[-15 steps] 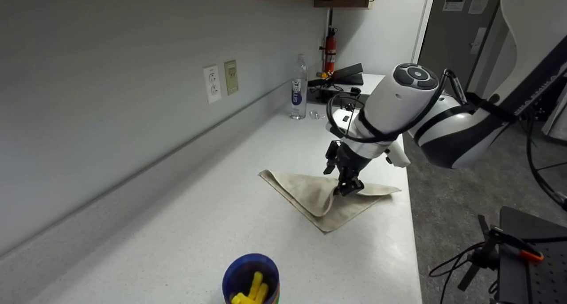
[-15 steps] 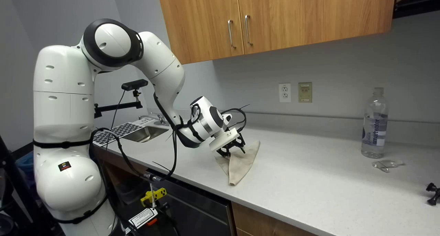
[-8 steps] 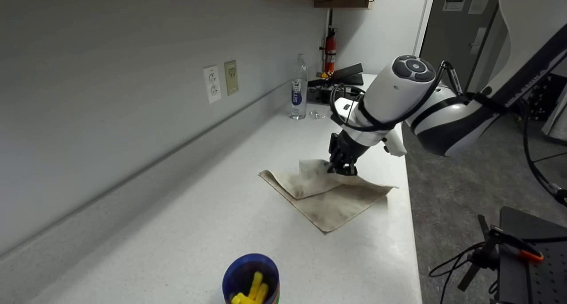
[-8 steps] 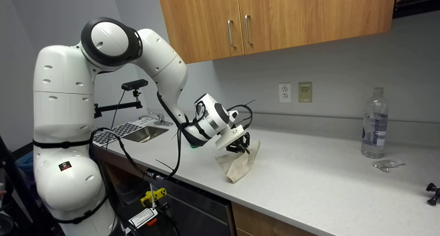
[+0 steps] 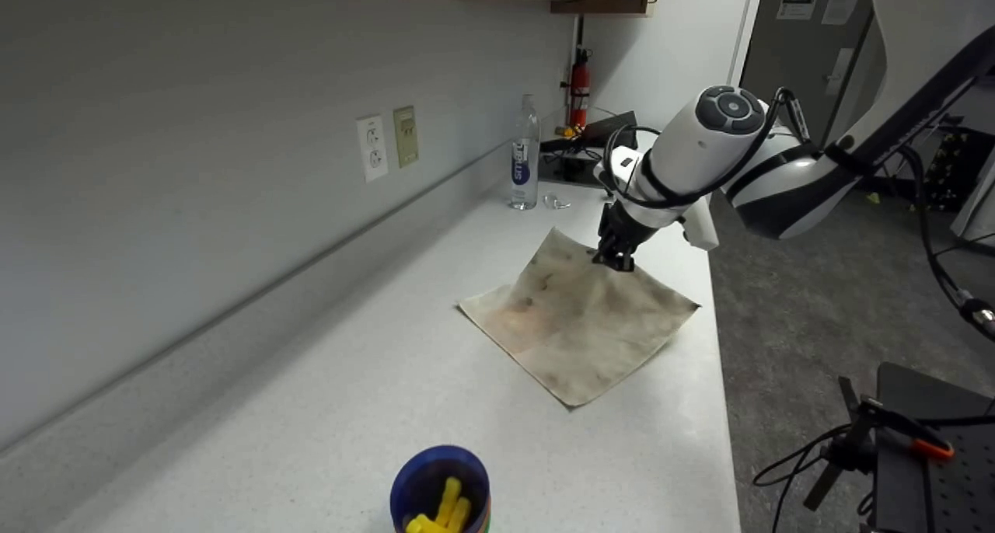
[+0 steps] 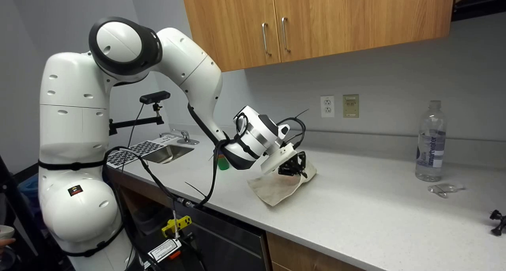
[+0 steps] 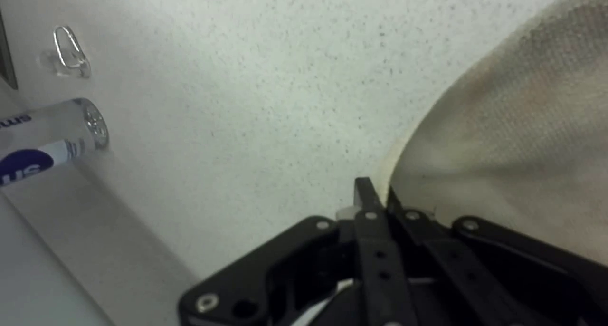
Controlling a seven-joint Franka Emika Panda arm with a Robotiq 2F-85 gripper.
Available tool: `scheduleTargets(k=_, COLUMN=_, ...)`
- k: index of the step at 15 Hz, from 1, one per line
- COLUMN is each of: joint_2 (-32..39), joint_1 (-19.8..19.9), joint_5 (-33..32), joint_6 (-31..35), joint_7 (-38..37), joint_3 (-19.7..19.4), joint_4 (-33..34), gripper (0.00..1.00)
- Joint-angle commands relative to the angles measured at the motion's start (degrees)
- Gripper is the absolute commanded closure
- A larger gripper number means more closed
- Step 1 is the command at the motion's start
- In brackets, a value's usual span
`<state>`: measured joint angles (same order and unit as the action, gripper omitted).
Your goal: Unfold the white towel
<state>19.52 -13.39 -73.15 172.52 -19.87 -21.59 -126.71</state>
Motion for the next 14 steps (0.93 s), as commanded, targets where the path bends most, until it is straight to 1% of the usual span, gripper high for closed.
scheduleTargets(k=1, joint_2=1.96, joint_1=-1.37, joint_5=-3.24, joint_6=-2.72, joint_7=-6.25, joint_3=-1.98, joint_4=1.06, gripper=1.0)
scheduleTargets(k=2, joint_2=2.42, joint_1=-1.23, joint_5=-2.83, joint_6=-3.5, joint_7=-6.76, joint_3=-1.92, joint_4=0.88, gripper=0.8)
scheduleTargets(k=3, joint_2=2.87, joint_1=-1.13, joint_5=-2.29, joint_6=-4.46, joint_7=-7.12, joint_3=-1.76, joint_4=0.73, gripper=0.72)
scheduleTargets(k=5, joint_2=3.64, joint_1=-0.94, joint_5=-1.86, joint_6=-5.68, joint_7=-7.31, joint_3=-1.37, joint_4=0.57, gripper=0.58)
scheduleTargets(k=8, joint_2=4.27, joint_1=-1.48, joint_5=-3.59, joint_6=-6.42, joint_7=-8.5, joint_3=-1.63, joint_4=1.02, gripper=0.35)
scheduleTargets(k=10, joint_2=4.19, joint_1=-1.67, joint_5=-3.96, joint_6=-6.28, joint_7=-8.5, joint_3=-1.49, joint_4=1.03, gripper=0.2)
scheduleTargets(k=12, joint_2=3.82, joint_1=-1.25, joint_5=-2.5, joint_6=-5.03, joint_7=-7.49, joint_3=-0.64, joint_4=0.43, gripper=0.05)
scheduleTargets(k=13, joint_2=3.77, joint_1=-1.56, joint_5=-3.35, joint_6=-4.83, joint_7=-7.89, joint_3=-0.69, joint_4=0.7, gripper=0.01)
scheduleTargets(k=14, joint_2=3.83, joint_1=-1.83, joint_5=-3.96, joint_6=-4.8, joint_7=-8.41, joint_3=-0.75, joint_4=1.15, gripper=0.0)
